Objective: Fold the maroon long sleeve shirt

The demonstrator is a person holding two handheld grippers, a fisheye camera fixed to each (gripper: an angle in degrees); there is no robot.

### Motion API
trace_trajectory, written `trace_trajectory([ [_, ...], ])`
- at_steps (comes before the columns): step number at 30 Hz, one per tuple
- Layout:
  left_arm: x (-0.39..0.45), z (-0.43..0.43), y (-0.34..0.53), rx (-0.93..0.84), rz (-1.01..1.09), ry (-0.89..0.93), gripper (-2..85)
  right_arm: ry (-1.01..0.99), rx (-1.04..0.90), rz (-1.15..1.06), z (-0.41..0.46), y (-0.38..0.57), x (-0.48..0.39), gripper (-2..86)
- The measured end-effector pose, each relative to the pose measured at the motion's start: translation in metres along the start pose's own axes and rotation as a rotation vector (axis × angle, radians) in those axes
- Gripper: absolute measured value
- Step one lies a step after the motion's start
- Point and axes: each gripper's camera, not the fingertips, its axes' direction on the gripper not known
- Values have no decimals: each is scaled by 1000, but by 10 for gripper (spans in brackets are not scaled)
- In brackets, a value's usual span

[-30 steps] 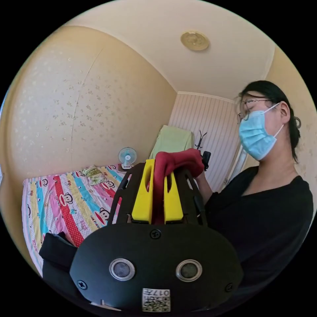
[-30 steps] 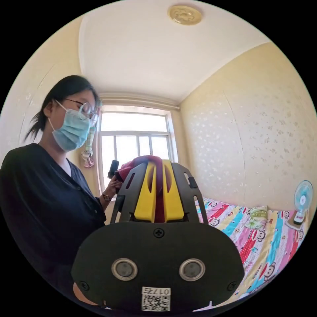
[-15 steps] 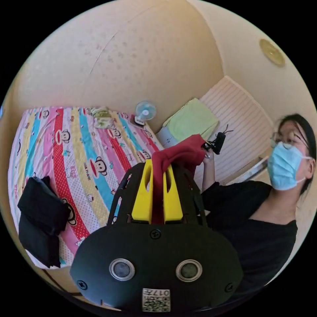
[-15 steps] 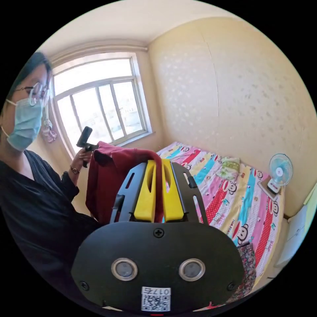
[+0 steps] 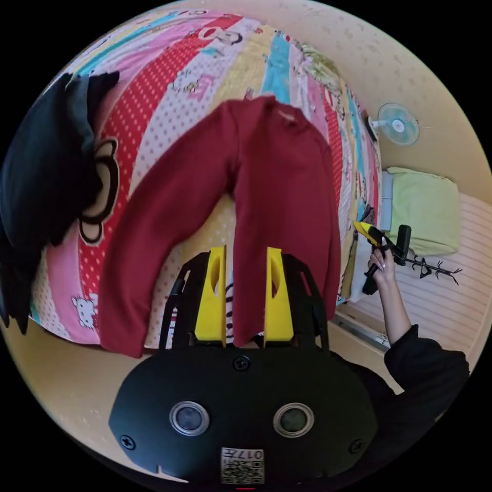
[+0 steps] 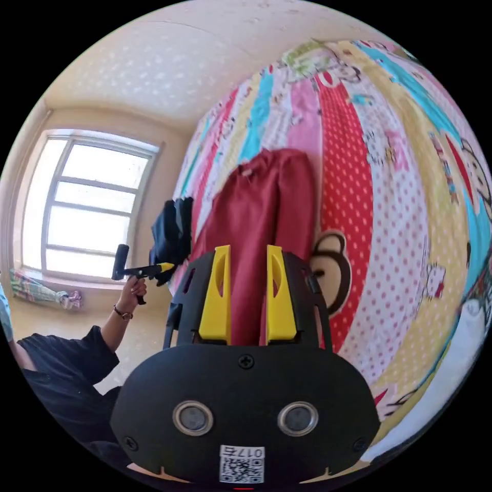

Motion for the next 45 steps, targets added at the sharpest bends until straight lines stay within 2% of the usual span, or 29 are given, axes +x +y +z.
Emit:
trace_trajectory([
  [3, -41, 35, 73, -67, -114, 65, 122, -28, -173, 110, 35, 61, 27, 113],
  [6, -66, 31, 127, -73, -165, 101, 125, 40, -315, 111, 40, 94, 21, 58],
  [9, -82, 6, 164, -53, -162, 106, 125, 99, -381, 33, 1, 69, 13, 22],
  [13, -101, -21, 206, -45, -149, 134, 124, 222, -327, -117, -79, -9, 8, 27],
  [16, -114, -39, 242, -14, -161, 166, 123, 75, -357, -110, -83, -39, 10, 85],
  [17, -118, -47, 256, 9, -175, 170, 122, 47, -390, -70, -66, -39, 12, 125],
  [19, -122, -62, 275, 48, -195, 153, 120, 22, -494, -46, -25, -27, 10, 135],
  [21, -124, -84, 293, 60, -201, 109, 117, -78, -640, 23, 21, -10, 8, 118],
  [22, -125, -90, 297, 58, -197, 103, 116, -157, -709, 42, 40, -3, 0, 70],
  [23, -126, -102, 303, 46, -178, 102, 118, -195, -689, 25, 38, -6, -11, 42],
  [26, -131, -130, 322, 3, -130, 116, 118, -194, -706, -4, -3, -39, -28, 31],
  [28, -137, -145, 340, 14, -143, 119, 113, -69, -690, -56, -50, -71, -34, 32],
  [30, -146, -166, 364, 35, -181, 160, 110, 226, -609, -52, -111, -105, -33, 40],
  [32, -152, -181, 377, 36, -202, 181, 111, 677, -387, 72, -197, -138, -27, 51],
  [34, -155, -196, 387, 47, -214, 185, 113, 793, -189, 147, -241, -143, -34, 67],
  [35, -157, -205, 391, 48, -218, 185, 115, 776, -105, 158, -251, -140, -44, 85],
  [37, -159, -218, 397, 46, -222, 179, 118, 728, -63, 131, -230, -128, -59, 109],
  [39, -161, -235, 404, 43, -227, 158, 114, 581, -135, 70, -175, -114, -65, 117],
  [41, -163, -250, 410, 40, -233, 135, 101, 275, -307, 83, -76, -92, -59, 121],
  [43, -166, -264, 416, 29, -233, 123, 75, 131, -430, 134, -7, -73, -52, 113],
  [44, -169, -272, 419, -7, -207, 154, 55, 99, -535, 177, 30, -61, -49, 99],
  [45, -170, -279, 422, -46, -170, 213, 38, 108, -547, 183, 39, -57, -50, 89],
])
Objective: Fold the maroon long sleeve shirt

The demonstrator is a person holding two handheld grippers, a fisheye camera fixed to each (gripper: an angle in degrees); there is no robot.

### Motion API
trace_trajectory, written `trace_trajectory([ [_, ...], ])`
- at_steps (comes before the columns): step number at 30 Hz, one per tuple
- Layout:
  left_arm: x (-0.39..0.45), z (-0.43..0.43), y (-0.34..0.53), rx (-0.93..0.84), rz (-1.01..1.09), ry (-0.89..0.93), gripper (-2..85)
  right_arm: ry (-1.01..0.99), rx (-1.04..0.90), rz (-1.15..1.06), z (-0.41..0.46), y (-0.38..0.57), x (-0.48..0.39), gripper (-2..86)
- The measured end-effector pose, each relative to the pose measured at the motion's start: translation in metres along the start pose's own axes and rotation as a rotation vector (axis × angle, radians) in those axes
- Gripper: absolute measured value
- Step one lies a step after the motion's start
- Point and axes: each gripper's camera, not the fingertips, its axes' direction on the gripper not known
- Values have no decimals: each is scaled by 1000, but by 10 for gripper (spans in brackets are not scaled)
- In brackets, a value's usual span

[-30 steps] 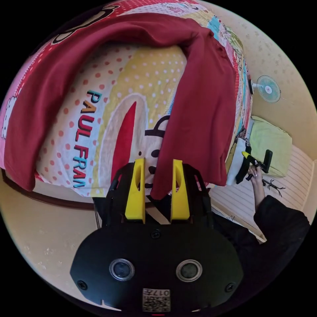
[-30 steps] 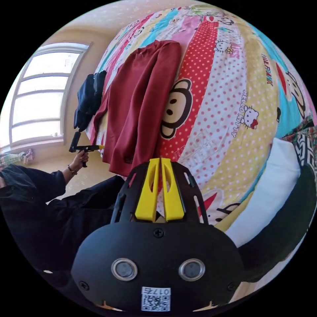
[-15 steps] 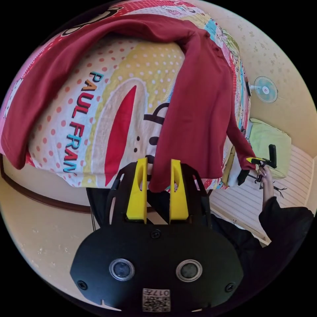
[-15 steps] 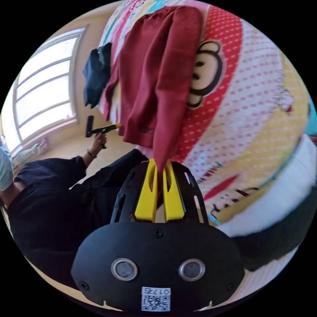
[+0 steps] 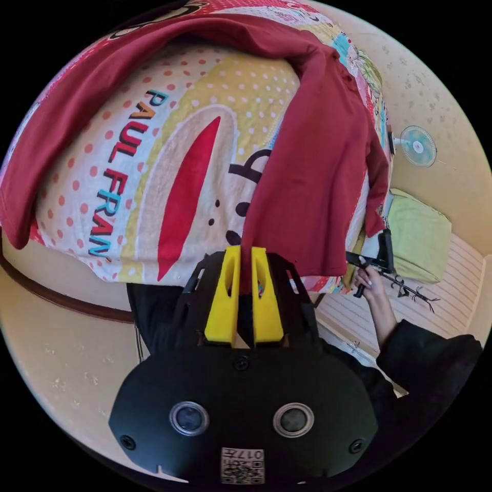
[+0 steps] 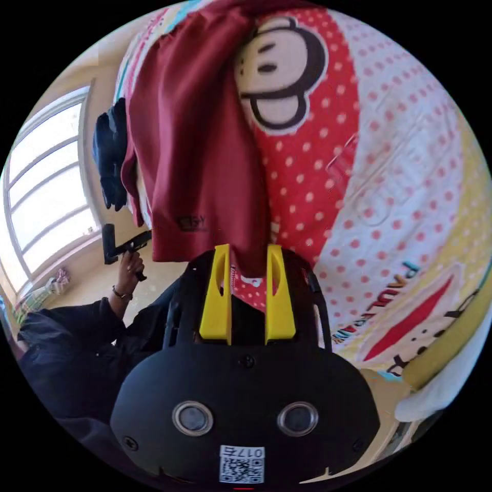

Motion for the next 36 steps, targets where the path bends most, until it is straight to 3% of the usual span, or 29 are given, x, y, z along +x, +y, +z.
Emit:
trace_trajectory([
  [4, -5, -43, 27, -16, 75, 140, 25, 119, -34, -7, -22, 23, -22, 49],
  [7, -24, -64, 51, -42, 11, 171, 27, 484, -78, 24, -49, 57, -31, 43],
  [10, -49, -62, 70, -82, -116, 262, 46, 434, -208, 100, -48, 66, -17, 47],
  [13, -89, -101, 85, 116, -290, 465, 130, 441, -223, 197, -44, 58, -11, 63],
  [15, -127, -149, 97, 385, -429, 642, 159, 455, -184, 214, -46, 52, -21, 69],
  [18, -180, -169, 101, 505, -651, 813, 173, 475, -146, 183, -36, 44, -44, 73],
  [22, -220, -153, 111, 514, -858, 1005, 115, 689, -209, 134, -7, 40, -79, 69],
  [25, -221, -168, 126, 627, -782, 1072, 43, 991, -240, 88, 6, 40, -106, 59],
  [26, -221, -184, 129, 627, -731, 1021, 41, 1112, -224, 82, 10, 39, -114, 60],
  [28, -220, -216, 137, 669, -655, 925, 40, 1165, -174, 67, 12, 33, -127, 68],
  [33, -208, -319, 137, 768, -422, 692, 41, 877, 130, -199, 17, 5, -188, 77],
  [36, -182, -356, 113, 764, -299, 560, 42, 475, 372, -394, 27, -15, -221, 77],
])
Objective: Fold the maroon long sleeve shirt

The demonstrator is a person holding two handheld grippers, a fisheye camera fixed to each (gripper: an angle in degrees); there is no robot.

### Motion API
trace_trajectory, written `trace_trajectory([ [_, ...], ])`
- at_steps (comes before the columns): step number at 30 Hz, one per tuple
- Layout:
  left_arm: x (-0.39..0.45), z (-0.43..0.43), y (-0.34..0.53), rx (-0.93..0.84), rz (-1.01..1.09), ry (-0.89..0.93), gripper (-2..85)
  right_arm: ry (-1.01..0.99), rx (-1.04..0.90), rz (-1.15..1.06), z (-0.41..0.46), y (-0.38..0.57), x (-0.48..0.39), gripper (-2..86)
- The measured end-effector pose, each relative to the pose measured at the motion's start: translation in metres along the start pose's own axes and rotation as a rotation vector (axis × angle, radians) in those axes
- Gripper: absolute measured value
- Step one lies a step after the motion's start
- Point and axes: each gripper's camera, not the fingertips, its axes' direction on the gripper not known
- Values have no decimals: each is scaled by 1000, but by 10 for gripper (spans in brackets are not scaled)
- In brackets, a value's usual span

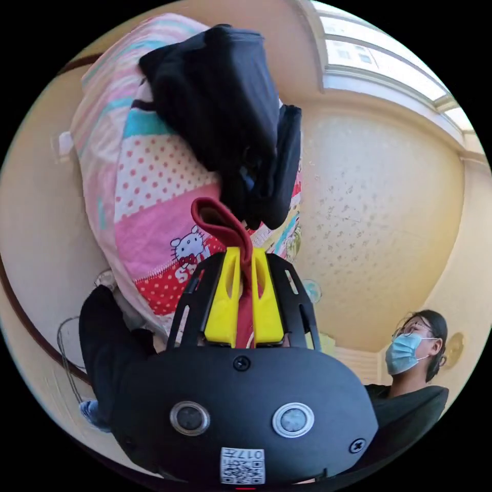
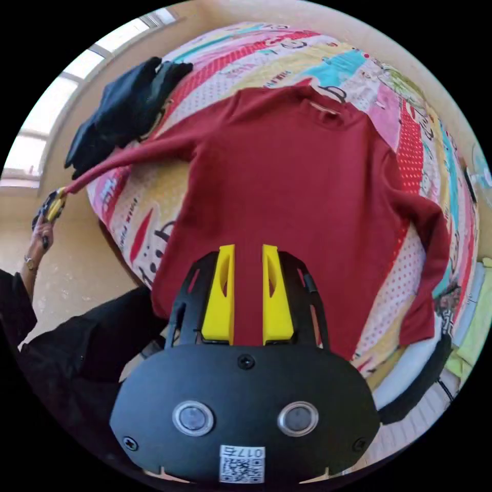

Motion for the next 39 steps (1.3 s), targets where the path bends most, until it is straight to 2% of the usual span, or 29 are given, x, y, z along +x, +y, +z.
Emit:
trace_trajectory([
  [1, 8, 2, -3, -1, 24, -13, 42, -124, 89, -30, 11, -9, -9, 74],
  [2, 27, 8, -8, 1, 83, -40, 42, -168, 99, -45, 34, -17, -18, 70],
  [3, 46, 15, -11, 11, 143, -57, 42, -166, 76, -51, 50, -21, -23, 68],
  [5, 75, 29, -9, 40, 214, -45, 42, -135, -111, -15, 124, -28, -34, 73],
  [7, 109, 57, 1, 65, 300, -2, 42, -59, -14, 60, 122, -16, -30, 70],
  [10, 183, 140, 30, 44, 512, 55, 42, -197, 2, 92, 112, 6, -9, 65],
  [14, 289, 329, 111, -169, 753, 146, 42, -417, 25, 172, 94, 67, 40, 51],
  [16, 328, 422, 167, -343, 845, 220, 43, -441, 51, 215, 84, 99, 63, 52],
  [18, 354, 529, 248, -600, 897, 232, 60, -461, 80, 263, 72, 132, 87, 57],
  [20, 341, 573, 291, -689, 885, 179, 89, -450, 122, 339, 50, 176, 123, 70],
  [23, 277, 579, 315, -656, 820, 66, 111, -351, 145, 427, 23, 226, 171, 83],
  [25, 216, 564, 316, -604, 750, -76, 121, -282, 132, 477, 13, 251, 200, 92],
  [27, 118, 536, 318, -540, 595, -353, 151, -202, 114, 513, 7, 271, 227, 102],
  [30, 10, 503, 336, -534, 405, -581, 170, -101, 77, 537, 5, 290, 262, 116],
  [32, -37, 502, 357, -596, 333, -602, 147, -92, 10, 481, 21, 293, 275, 115],
  [34, -45, 495, 373, -534, 371, -620, 84, -120, -50, 434, 37, 290, 277, 108],
  [36, -56, 519, 380, -719, 338, -571, 38, -68, -97, 382, 40, 282, 273, 92],
  [39, -42, 503, 361, -794, 390, -548, 21, -123, -267, 232, 39, 264, 265, 43],
])
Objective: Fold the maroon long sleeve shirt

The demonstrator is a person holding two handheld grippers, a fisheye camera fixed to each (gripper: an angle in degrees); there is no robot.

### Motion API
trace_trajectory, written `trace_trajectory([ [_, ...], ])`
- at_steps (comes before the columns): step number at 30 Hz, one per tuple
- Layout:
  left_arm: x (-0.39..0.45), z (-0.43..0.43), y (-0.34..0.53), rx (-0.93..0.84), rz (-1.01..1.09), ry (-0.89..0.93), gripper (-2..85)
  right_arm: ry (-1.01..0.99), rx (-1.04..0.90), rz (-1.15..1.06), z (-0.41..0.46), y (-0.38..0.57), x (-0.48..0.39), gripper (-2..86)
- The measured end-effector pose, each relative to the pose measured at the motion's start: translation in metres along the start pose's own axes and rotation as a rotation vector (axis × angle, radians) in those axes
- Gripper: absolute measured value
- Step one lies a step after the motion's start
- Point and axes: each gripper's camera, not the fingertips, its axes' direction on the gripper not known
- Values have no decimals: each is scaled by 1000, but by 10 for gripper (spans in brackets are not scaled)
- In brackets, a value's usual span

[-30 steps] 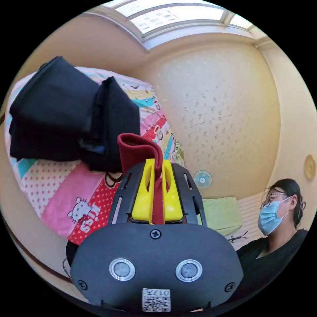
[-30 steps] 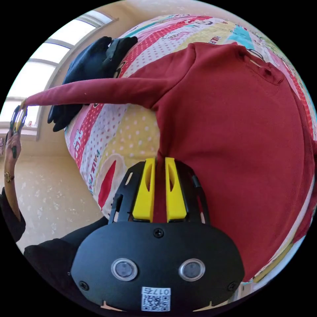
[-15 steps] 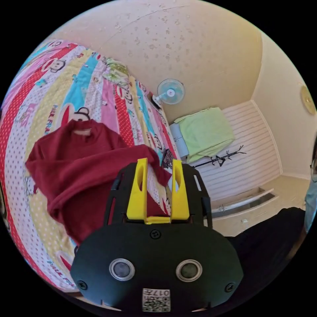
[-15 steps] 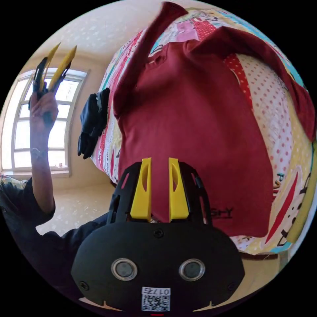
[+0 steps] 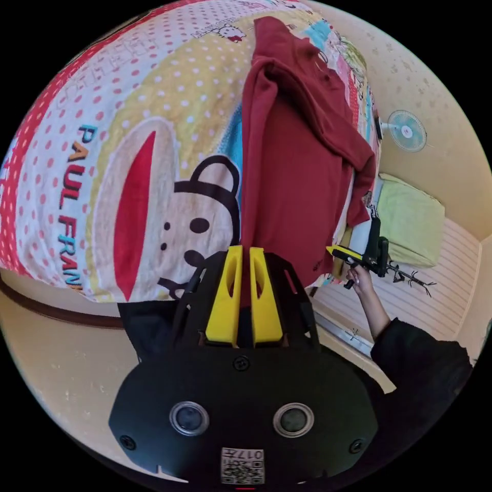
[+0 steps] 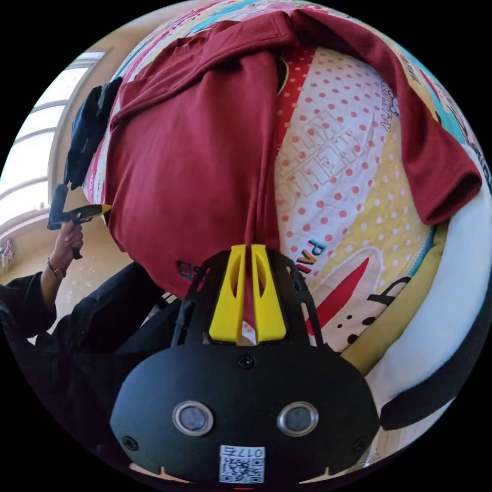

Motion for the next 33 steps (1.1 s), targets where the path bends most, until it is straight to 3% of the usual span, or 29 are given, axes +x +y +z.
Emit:
trace_trajectory([
  [4, -19, -57, 39, 68, 18, 25, 14, -65, 11, -48, -24, 25, -27, 29],
  [8, -75, -51, 93, 7, -162, -174, 31, -127, -155, -116, 23, 64, -70, 30],
  [12, -123, -53, 118, 81, -344, -174, 64, -213, -230, -38, 58, 79, -79, 48],
  [15, -118, -66, 101, 155, -298, -183, 72, -289, -40, 122, 33, 68, -49, 100],
  [19, -92, -59, 64, 121, -175, -153, 68, -435, 388, 450, -37, 49, 30, 129],
  [21, -74, -49, 48, 96, -101, -134, 67, -397, 475, 625, -58, 45, 57, 131],
  [26, -64, -32, 38, 79, -64, 3, 64, 270, 370, 626, -81, 5, 39, 123],
  [28, -69, -20, 39, 71, -86, 103, 62, 330, 334, 569, -69, -7, 38, 105],
  [31, -78, 2, 40, -3, -120, 225, 60, 286, 236, 534, -51, -16, 50, 37],
  [33, -79, -1, 43, -11, -90, 229, 52, 190, 268, 488, -69, -1, 43, 29],
])
